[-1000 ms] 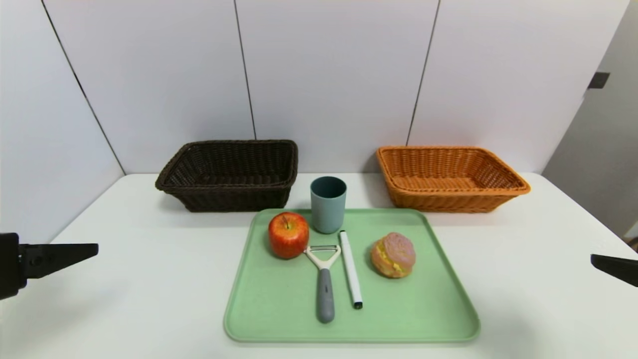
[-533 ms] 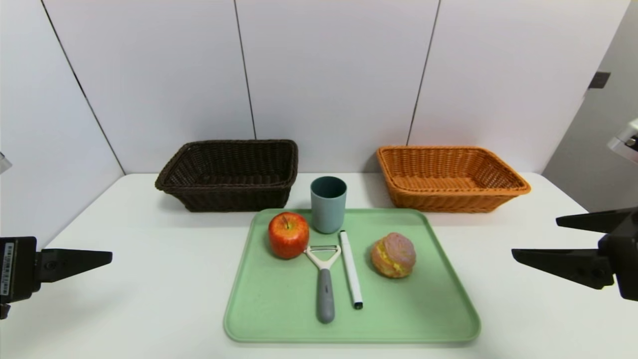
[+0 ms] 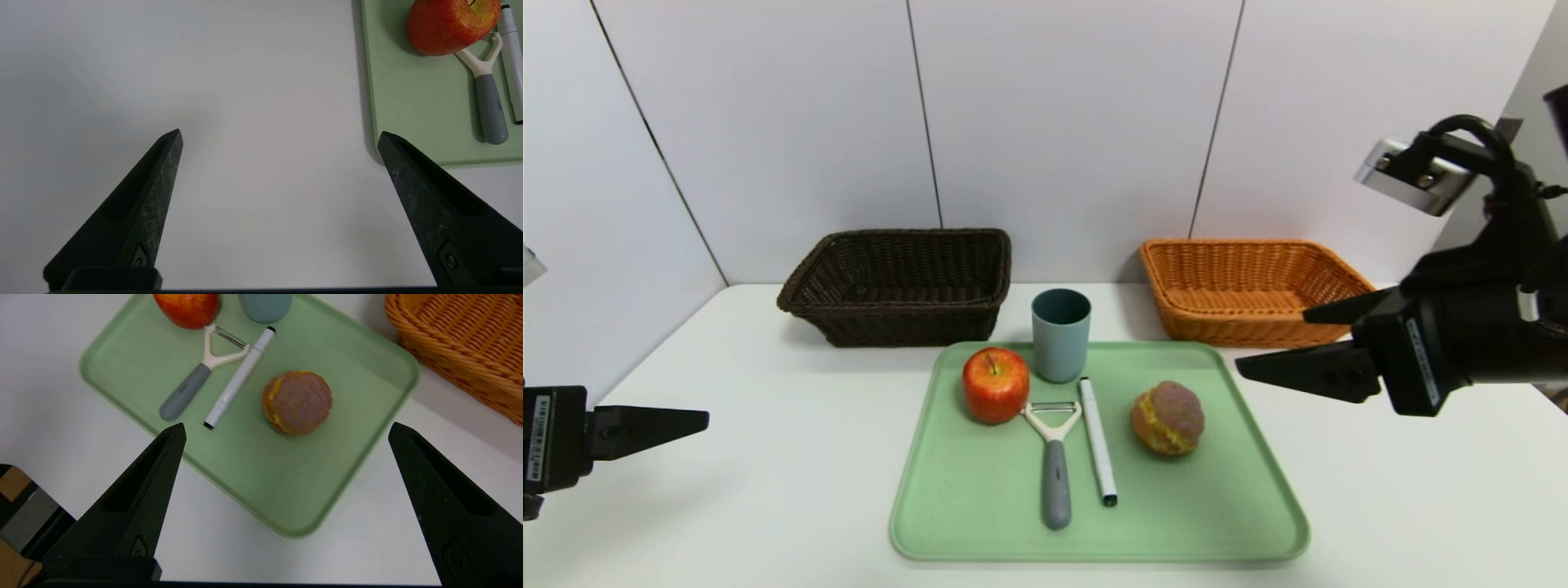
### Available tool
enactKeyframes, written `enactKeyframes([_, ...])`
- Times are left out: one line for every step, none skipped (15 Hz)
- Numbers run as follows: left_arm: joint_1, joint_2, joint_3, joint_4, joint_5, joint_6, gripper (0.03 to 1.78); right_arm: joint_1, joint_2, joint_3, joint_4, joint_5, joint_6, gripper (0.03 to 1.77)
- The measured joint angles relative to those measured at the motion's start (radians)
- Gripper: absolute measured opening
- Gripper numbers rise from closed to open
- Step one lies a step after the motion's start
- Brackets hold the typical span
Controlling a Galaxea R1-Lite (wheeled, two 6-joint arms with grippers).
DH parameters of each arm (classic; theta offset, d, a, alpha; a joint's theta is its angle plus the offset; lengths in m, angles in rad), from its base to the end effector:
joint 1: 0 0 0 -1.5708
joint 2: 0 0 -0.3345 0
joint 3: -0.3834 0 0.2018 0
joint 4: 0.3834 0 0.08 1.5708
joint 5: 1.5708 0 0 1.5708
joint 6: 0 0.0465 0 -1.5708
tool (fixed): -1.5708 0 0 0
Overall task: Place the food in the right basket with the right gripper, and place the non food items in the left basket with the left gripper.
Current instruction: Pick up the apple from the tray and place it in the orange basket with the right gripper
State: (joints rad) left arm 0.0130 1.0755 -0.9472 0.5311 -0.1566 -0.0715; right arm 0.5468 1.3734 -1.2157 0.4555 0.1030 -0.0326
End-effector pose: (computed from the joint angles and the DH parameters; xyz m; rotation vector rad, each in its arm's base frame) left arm 0.1359 -0.0055 0.2681 -0.1247 0.6625 -0.1148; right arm 0.1977 0.1259 0.3005 -0.1678 0.5985 0.6391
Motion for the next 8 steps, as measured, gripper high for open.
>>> enactKeyframes([0.000,0.000,0.000,0.001,0.004,0.000,1.69,0.036,0.033,-0.033,0.002,-0.001,0.021,1.71])
enactKeyframes([0.000,0.000,0.000,0.001,0.004,0.000,1.69,0.074,0.070,-0.069,0.007,-0.002,0.047,1.71])
enactKeyframes([0.000,0.000,0.000,0.001,0.005,0.000,1.69,0.108,0.104,-0.101,0.012,-0.003,0.083,1.71])
enactKeyframes([0.000,0.000,0.000,0.005,0.004,0.000,1.69,0.145,0.137,-0.133,0.018,-0.004,0.123,1.71])
enactKeyframes([0.000,0.000,0.000,0.011,0.005,0.000,1.69,0.186,0.172,-0.162,0.030,-0.004,0.163,1.71])
enactKeyframes([0.000,0.000,0.001,0.014,0.005,0.000,1.69,0.224,0.203,-0.185,0.039,-0.004,0.195,1.71])
enactKeyframes([0.000,0.000,0.001,0.018,0.004,0.001,1.69,0.257,0.233,-0.205,0.045,-0.006,0.222,1.71])
enactKeyframes([0.000,0.000,0.002,0.019,0.004,0.001,1.69,0.286,0.266,-0.227,0.047,-0.009,0.247,1.71])
